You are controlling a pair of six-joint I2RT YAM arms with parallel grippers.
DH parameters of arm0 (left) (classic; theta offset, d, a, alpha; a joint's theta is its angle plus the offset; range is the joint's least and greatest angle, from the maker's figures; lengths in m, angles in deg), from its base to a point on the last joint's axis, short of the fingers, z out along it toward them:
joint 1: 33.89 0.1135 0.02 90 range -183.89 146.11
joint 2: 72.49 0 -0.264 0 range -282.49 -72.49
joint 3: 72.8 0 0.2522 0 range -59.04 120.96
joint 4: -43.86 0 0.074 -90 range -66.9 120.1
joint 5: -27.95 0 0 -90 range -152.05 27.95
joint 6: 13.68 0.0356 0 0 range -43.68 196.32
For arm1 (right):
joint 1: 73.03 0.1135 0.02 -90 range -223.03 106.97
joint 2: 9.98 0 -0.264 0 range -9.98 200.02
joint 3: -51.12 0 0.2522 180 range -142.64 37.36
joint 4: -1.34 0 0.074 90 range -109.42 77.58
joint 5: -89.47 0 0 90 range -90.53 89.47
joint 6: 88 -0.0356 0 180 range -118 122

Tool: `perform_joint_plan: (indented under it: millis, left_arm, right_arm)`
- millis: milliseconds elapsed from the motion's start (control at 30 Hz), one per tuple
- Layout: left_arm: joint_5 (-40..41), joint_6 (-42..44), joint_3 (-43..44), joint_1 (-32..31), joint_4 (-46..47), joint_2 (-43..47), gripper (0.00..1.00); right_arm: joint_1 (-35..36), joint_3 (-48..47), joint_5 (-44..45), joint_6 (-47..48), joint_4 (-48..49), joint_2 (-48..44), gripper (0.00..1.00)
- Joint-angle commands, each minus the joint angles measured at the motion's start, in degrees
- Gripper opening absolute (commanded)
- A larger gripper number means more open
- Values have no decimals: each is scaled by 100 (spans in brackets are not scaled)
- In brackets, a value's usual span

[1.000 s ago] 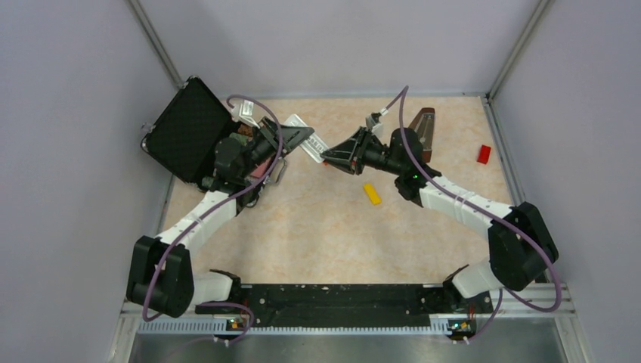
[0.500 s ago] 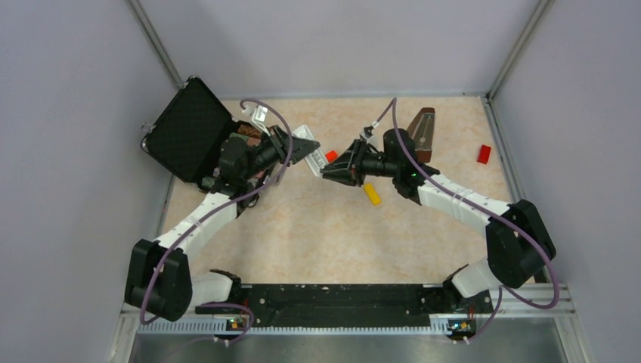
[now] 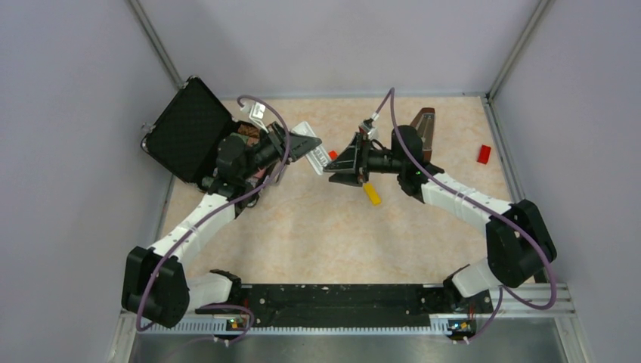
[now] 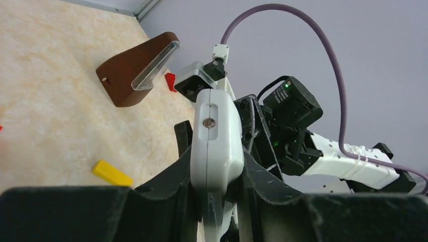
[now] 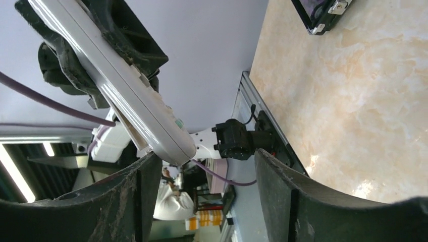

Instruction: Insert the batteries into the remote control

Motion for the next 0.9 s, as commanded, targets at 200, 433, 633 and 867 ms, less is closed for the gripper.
perform_joint_plan:
  millis: [200, 433, 633, 867]
  left_arm:
    - [222, -551, 86, -25, 229, 376, 0]
    - [265, -574, 11, -8, 251, 466, 0]
    - [-270, -756, 51, -6, 538, 344, 0]
    - [-1057, -1033, 221, -10, 938, 120, 0]
  right_arm:
    - [-51, -469, 139, 1639, -1180, -528, 40]
    - [-135, -357, 168, 1711, -1038, -868, 61]
    - [-127, -274, 22, 1410, -104, -924, 81]
    - [51, -592, 115, 1518, -4, -649, 83]
